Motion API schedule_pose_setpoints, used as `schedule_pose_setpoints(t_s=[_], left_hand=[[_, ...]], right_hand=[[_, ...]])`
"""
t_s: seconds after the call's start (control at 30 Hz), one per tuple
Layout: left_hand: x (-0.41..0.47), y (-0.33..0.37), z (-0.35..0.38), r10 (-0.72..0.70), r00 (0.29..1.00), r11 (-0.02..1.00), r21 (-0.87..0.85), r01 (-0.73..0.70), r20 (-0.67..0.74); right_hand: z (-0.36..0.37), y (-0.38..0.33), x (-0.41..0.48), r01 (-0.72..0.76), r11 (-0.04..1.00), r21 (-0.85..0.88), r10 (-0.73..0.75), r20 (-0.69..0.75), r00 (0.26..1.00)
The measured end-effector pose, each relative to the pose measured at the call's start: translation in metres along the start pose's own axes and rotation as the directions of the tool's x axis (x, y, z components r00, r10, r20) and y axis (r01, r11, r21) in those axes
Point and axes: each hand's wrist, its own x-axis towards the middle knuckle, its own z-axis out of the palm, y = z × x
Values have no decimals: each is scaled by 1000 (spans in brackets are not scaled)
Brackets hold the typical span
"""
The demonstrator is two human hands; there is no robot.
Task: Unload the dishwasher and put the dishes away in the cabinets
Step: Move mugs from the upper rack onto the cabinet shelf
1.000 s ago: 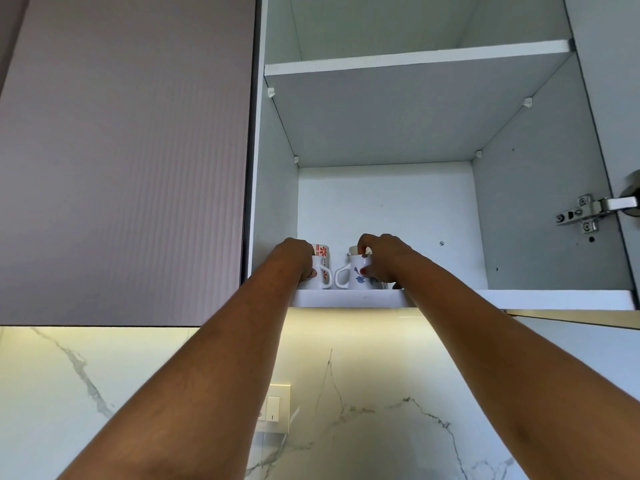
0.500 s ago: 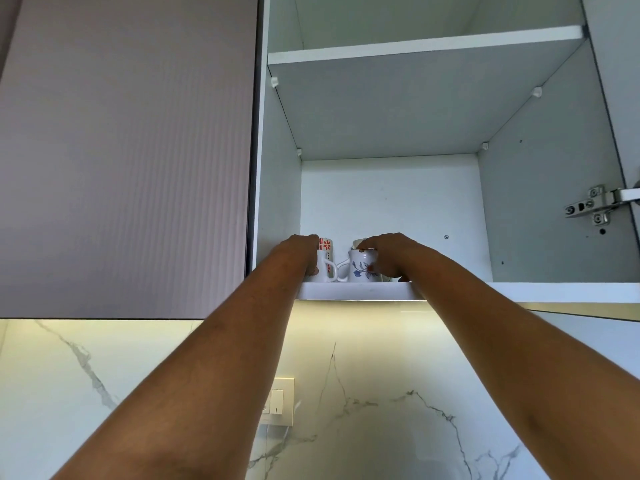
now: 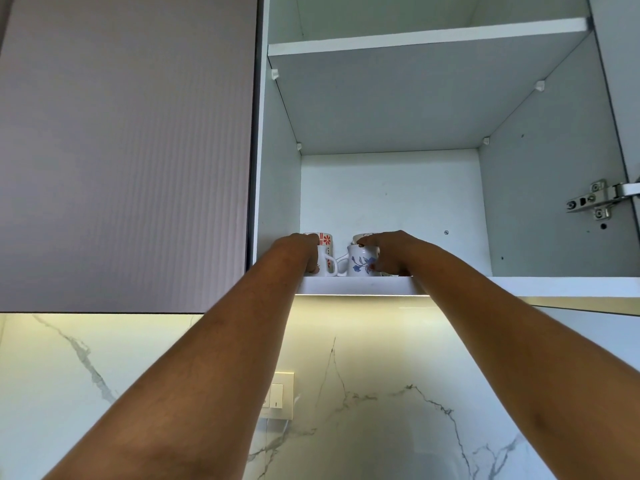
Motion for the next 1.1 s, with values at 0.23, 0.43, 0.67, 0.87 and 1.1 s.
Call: schedule_pose_setpoints(t_s=[0.23,0.43,0.67,0.87,1.1], left_hand=[[6,-3,2,45,999,997,63,-44,-13],[9,-5,4,70,997,993,101,-68,-14],[5,-4,5,67,998,994,84,-65,-20],[-10,2,1,29,994,999,-12,-30,-105],[-85,13,-9,73,879,868,-404,-289,-471]], right_hand=[[-2,-1,-7,41,998,56,-43,34,998],[-2,-2,-7,42,997,68,-46,50,998],[0,-1,-4,11,995,101,-18,70,997],[-2,1,-7,-65,978,200,72,-29,997],[-5,-5,-53,-29,923,384,160,-314,936]])
